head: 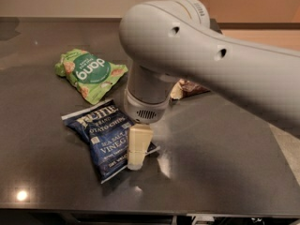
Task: Move blue chip bag near brown chip bag
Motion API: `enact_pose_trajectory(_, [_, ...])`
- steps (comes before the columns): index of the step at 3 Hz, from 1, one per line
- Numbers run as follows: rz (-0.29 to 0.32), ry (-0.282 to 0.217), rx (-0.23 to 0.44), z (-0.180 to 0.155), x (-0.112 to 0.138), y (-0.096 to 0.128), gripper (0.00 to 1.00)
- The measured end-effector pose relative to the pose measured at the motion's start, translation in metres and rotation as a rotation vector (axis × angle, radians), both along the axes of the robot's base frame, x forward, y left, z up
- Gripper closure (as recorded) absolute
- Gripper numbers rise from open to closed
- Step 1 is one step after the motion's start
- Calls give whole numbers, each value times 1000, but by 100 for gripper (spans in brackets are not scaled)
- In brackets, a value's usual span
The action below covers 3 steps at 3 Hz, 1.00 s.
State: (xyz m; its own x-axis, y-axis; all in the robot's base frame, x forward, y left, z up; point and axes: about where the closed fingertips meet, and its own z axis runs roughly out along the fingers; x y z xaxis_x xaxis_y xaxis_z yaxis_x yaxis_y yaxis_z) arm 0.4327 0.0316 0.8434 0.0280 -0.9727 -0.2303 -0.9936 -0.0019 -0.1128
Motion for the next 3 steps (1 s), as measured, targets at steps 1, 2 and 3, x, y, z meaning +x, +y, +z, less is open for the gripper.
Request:
enact_pose_trajectory(1, [27,8,-21,-11,-6,7,0])
enact_pose_trajectory(2, [35,17,-42,-18,-8,8,19])
enact_pose_trajectory(3, [22,29,-30,-16,-4,5,41])
